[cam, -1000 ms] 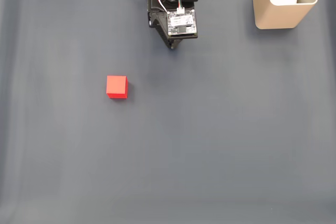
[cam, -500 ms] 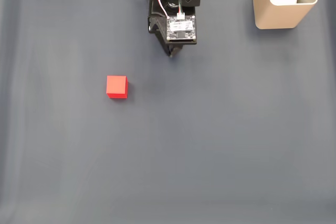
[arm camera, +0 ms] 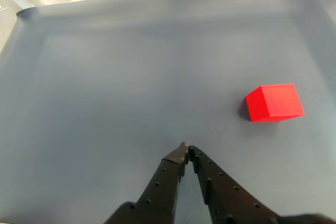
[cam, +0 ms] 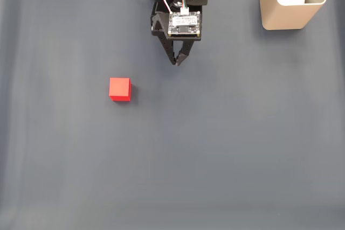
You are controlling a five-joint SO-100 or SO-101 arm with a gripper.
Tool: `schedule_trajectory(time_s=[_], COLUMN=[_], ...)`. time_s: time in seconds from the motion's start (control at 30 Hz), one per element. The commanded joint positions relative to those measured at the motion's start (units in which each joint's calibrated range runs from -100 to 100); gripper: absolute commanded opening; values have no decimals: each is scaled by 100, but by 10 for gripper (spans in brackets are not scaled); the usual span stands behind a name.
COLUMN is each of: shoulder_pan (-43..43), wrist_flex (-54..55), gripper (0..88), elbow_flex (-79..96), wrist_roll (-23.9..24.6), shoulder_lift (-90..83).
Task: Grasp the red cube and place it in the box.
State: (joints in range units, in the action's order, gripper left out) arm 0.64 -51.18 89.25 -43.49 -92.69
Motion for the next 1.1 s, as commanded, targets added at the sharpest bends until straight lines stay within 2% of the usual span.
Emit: schedule_trajectory(time_s=[0.0, 0.47, 1.07], shoulder_pan=[-11, -529, -1764], wrist_flex=[91, -672, -689], gripper=[2, 2, 19], elbow_flex=[-885, -2900, -4231], wrist_roll=[20, -200, -601], shoulder_lift=[541, 2151, 3648])
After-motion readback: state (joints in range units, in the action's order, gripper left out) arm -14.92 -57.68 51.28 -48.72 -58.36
